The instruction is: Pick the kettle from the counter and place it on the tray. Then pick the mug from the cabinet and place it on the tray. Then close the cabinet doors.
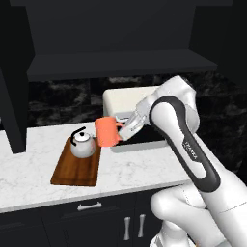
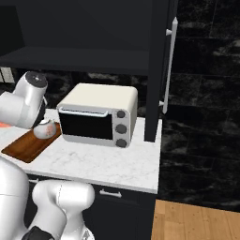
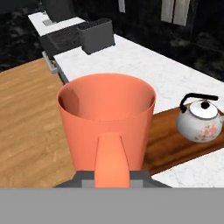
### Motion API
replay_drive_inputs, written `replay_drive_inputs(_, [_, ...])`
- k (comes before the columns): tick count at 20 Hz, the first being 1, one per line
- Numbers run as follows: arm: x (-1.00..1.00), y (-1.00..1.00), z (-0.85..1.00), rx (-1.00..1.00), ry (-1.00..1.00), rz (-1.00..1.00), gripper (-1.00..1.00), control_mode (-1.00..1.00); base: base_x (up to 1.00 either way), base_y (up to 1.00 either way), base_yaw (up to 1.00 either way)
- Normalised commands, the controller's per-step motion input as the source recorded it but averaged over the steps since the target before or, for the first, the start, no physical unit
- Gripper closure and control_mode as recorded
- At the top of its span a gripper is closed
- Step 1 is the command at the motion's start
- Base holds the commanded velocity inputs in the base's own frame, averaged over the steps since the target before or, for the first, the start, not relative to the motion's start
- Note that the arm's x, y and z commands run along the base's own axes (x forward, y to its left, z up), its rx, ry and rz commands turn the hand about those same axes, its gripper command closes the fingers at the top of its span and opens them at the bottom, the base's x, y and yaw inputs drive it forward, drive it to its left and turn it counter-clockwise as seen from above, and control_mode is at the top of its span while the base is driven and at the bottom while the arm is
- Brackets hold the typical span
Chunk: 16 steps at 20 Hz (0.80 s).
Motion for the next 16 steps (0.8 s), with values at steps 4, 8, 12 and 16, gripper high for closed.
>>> replay_drive_inputs(4, [0.11, 0.35, -0.64, -0.08, 0.0, 0.0, 1.0, -1.0, 0.0, 0.0, 0.0])
replay_drive_inputs(8, [0.12, 0.29, -0.54, -0.02, 0.0, 0.0, 1.0, -1.0, 0.0, 0.0, 0.0])
replay_drive_inputs(12, [0.15, 0.16, -0.51, 0.0, 0.0, 0.0, 1.0, -1.0, 0.0, 0.0, 0.0])
replay_drive_inputs(16, [0.15, 0.12, -0.55, 0.0, 0.0, 0.0, 1.0, -1.0, 0.0, 0.0, 0.0])
